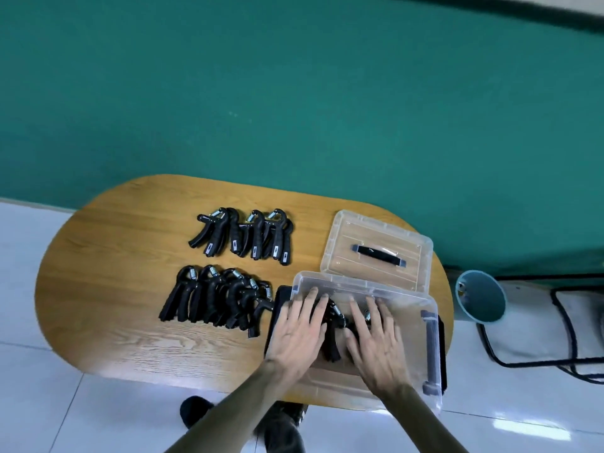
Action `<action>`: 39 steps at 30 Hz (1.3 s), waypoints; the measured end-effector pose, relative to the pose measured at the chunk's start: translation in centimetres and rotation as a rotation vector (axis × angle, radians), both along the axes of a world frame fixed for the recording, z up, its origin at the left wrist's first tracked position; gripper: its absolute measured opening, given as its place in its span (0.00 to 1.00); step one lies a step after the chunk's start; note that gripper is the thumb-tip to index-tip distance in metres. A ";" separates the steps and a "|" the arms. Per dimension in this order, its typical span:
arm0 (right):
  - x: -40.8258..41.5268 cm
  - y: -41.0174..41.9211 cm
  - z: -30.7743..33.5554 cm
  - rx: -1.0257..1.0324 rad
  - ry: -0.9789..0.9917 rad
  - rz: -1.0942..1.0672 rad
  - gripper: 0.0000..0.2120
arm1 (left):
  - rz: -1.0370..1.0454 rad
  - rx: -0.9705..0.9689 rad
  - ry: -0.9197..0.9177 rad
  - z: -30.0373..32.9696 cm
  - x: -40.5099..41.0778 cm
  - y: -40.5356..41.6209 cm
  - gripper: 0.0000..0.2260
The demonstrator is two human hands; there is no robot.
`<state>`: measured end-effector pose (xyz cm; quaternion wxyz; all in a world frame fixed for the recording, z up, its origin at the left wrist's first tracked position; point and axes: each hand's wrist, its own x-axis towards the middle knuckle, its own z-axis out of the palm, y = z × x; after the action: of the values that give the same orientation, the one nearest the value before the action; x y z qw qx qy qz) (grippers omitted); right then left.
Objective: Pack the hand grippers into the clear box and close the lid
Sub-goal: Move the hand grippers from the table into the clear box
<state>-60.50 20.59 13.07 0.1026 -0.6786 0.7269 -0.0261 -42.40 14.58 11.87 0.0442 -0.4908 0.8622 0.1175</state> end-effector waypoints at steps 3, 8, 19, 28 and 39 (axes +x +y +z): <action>3.0 -1.8 2.0 -0.005 0.051 0.034 0.29 | 0.026 0.002 0.002 1.4 3.2 -1.0 0.27; 10.0 -4.8 4.1 0.008 0.067 0.083 0.28 | 0.089 0.031 -0.045 3.1 9.7 -2.0 0.28; 24.6 -8.7 3.2 0.061 0.051 0.168 0.25 | 0.289 0.107 -0.105 3.4 24.6 -3.0 0.28; 27.9 -11.6 0.7 0.164 0.075 0.208 0.26 | 0.337 0.194 -0.092 -1.0 27.3 -3.2 0.29; 28.2 -16.5 -5.0 0.253 0.058 0.247 0.26 | 0.372 0.304 -0.152 -6.3 27.0 -6.3 0.30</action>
<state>-32.28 4.10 8.10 0.1686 -0.7448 0.6382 0.0980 -15.43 8.25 5.54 0.1601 -0.6360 0.7238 0.2147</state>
